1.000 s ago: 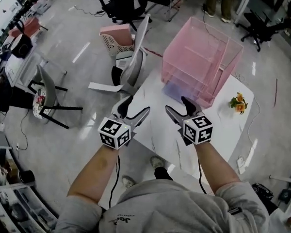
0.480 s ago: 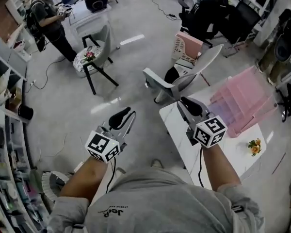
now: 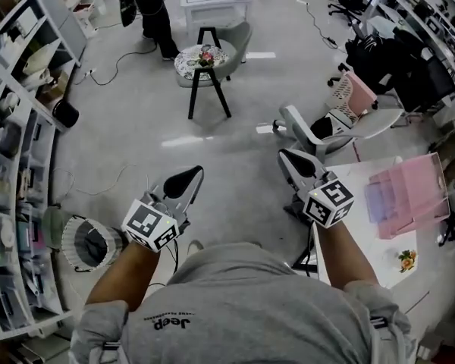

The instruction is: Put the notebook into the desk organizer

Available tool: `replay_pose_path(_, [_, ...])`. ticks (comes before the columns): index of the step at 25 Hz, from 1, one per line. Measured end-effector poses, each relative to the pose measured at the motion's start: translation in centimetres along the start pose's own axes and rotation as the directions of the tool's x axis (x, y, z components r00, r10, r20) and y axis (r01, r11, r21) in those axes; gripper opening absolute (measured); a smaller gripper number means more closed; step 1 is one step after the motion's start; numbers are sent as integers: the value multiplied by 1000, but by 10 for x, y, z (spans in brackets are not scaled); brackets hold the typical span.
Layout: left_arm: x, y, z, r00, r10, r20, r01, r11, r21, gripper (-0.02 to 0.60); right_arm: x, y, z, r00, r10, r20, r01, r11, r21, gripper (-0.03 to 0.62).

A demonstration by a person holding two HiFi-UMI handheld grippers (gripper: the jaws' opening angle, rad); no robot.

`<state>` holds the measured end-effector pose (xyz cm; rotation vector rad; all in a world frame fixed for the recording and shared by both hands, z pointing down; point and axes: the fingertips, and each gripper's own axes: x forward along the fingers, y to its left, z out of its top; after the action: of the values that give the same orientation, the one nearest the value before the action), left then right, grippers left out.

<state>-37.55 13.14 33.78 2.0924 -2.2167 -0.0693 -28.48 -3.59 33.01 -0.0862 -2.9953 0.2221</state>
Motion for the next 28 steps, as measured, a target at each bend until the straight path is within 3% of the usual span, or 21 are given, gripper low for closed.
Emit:
replay_pose_path(7, [-83, 43, 3, 993, 114, 13, -113, 993, -24, 58, 61, 64, -1, 991, 136, -11, -136, 991, -11, 3])
replay_pose_path(14, [-127, 67, -9, 981, 194, 9, -193, 980, -54, 58, 95, 95, -14, 981, 189, -44, -189, 982, 19, 2])
replay_pose_path(28, [-111, 76, -5, 988, 154, -4, -154, 986, -72, 59, 110, 89, -26, 982, 176, -70, -173, 984, 47, 2])
